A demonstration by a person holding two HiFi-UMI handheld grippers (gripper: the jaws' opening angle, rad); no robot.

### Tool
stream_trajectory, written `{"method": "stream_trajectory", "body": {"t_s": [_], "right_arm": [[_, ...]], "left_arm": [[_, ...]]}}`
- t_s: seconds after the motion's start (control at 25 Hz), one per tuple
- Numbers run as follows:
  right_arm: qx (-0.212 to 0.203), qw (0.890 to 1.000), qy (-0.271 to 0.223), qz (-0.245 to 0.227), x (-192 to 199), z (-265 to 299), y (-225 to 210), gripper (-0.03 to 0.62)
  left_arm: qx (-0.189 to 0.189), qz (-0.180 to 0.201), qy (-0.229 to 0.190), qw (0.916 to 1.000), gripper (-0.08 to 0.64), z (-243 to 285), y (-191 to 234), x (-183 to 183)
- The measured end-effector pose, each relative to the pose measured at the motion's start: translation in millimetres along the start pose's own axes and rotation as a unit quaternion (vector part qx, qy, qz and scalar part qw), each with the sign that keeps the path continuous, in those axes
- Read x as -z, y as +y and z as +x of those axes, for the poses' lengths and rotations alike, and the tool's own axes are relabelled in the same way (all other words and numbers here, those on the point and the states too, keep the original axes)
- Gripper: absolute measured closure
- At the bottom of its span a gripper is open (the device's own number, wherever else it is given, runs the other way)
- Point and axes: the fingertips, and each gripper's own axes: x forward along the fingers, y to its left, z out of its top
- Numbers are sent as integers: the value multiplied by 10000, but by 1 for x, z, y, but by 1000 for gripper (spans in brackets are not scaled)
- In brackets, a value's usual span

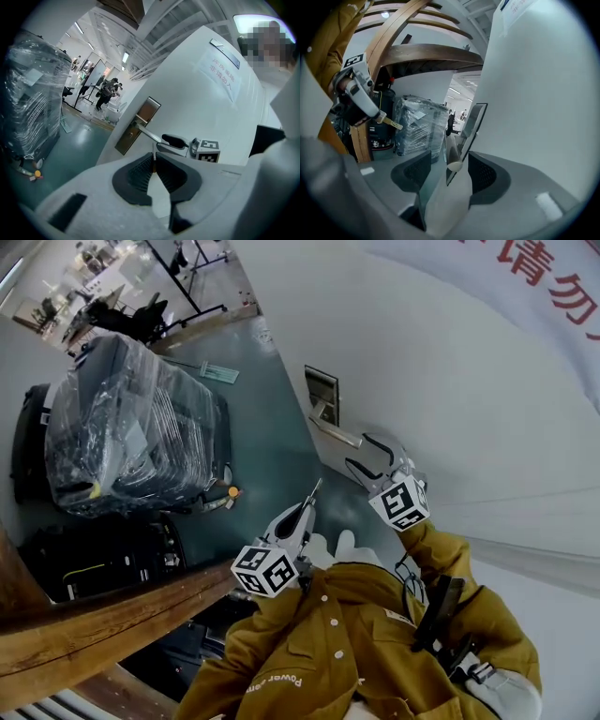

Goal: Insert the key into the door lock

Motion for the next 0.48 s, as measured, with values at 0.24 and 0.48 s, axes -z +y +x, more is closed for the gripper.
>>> {"method": "stream_trajectory", "body": {"t_s": [0.24,0.48], "right_arm": [[19,9998,102,-152,9,25,-5,463],[-127,9997,116,-184,9,28,-6,468]], "left_arm": [[-10,-307,6,9995,534,16,25,-5],[134,-877,204,9958,534,64,68,0]]}}
